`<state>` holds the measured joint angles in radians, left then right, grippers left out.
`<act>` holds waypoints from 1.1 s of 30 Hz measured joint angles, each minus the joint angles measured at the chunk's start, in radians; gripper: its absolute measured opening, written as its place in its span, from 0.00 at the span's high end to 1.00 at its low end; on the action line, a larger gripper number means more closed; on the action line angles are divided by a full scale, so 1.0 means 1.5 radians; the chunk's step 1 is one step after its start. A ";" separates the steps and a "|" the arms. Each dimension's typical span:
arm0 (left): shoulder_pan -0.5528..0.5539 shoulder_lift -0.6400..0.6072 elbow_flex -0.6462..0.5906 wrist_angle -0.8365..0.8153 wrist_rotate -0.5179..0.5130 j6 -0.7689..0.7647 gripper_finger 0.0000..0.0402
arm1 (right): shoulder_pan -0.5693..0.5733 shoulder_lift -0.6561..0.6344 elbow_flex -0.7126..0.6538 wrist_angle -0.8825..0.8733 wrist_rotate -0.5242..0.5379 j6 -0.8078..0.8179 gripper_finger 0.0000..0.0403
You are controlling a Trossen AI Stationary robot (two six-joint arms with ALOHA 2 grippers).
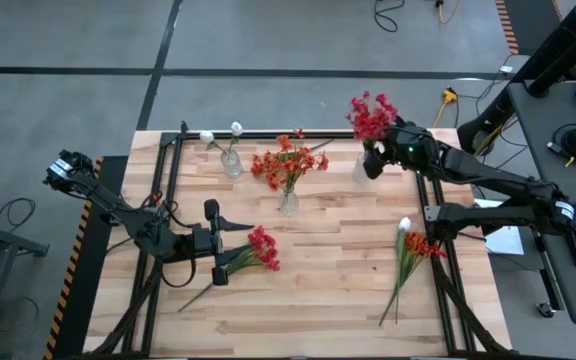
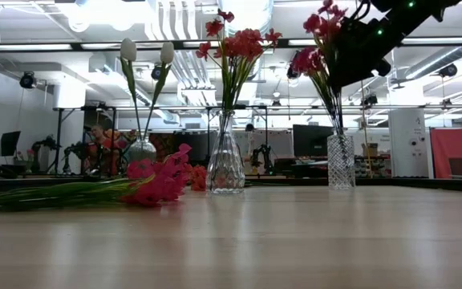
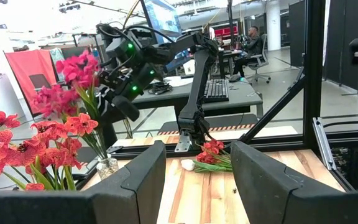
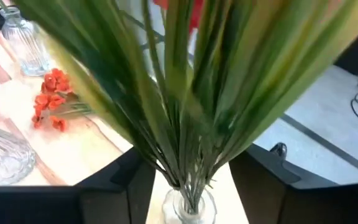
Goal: Sort flowers into vase by color
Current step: Put the right red flowers into the top right transparent vase, then put the white tulip into the top left transparent vase
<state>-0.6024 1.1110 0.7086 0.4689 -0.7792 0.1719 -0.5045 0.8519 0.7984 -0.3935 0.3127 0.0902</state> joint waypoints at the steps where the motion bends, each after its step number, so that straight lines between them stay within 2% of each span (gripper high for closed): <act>1: 0.000 0.000 0.000 0.000 0.000 0.000 0.59 | 0.000 -0.002 0.002 -0.009 0.000 0.003 0.51; 16: 0.000 0.000 0.000 0.000 0.000 0.000 0.59 | 0.000 -0.005 0.061 -0.182 0.001 0.086 0.34; 28: 0.000 0.000 0.000 0.000 0.000 0.000 0.59 | 0.002 -0.005 0.076 -0.313 -0.004 0.202 0.32; 33: 0.000 0.000 0.000 0.000 0.000 0.000 0.59 | 0.017 -0.005 0.076 -0.391 -0.063 0.304 0.32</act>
<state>-0.6023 1.1110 0.7086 0.4686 -0.7792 0.1715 -0.4788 0.8444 0.9119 -0.9796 0.2185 0.5468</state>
